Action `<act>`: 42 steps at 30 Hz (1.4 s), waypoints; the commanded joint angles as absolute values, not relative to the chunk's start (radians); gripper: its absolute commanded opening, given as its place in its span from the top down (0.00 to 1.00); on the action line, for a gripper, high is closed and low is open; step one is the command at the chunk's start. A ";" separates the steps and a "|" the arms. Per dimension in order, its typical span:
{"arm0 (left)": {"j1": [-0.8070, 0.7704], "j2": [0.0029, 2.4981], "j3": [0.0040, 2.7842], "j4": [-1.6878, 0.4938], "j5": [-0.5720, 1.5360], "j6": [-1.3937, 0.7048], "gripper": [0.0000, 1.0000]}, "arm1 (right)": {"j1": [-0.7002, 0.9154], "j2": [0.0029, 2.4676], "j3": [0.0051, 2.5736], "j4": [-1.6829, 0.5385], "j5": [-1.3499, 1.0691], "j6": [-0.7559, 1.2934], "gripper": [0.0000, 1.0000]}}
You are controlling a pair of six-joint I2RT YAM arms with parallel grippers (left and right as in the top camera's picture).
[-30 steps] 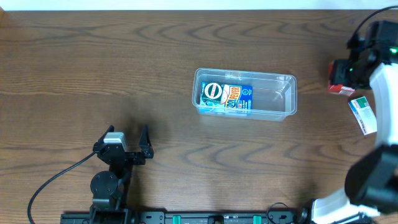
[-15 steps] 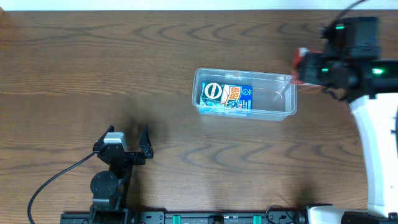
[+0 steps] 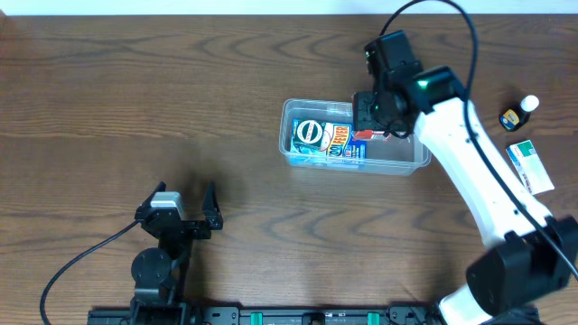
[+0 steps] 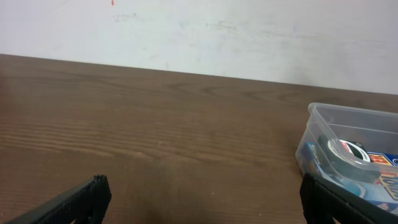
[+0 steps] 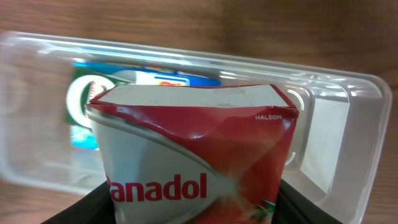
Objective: Pack container
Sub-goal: 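Carry the Panadol box over the container and lower it inside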
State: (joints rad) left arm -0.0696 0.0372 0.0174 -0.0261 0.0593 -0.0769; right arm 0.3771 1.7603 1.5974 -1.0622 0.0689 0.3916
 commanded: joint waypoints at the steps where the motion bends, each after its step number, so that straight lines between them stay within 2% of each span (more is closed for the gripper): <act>1: -0.075 0.037 0.004 -0.067 0.051 -0.064 0.02 | 0.369 1.797 1.606 -1.074 0.113 0.415 0.41; 19: -0.075 0.037 0.004 -0.067 0.051 -0.064 0.02 | 0.311 1.868 1.526 -1.079 0.134 0.415 0.35; 36: -0.075 0.037 0.004 -0.067 0.052 -0.064 0.02 | 0.294 1.868 1.326 -0.839 0.131 0.415 0.37; 42: -0.075 0.037 0.004 -0.067 0.052 -0.064 0.02 | 0.294 1.868 1.303 -0.821 0.131 0.415 0.37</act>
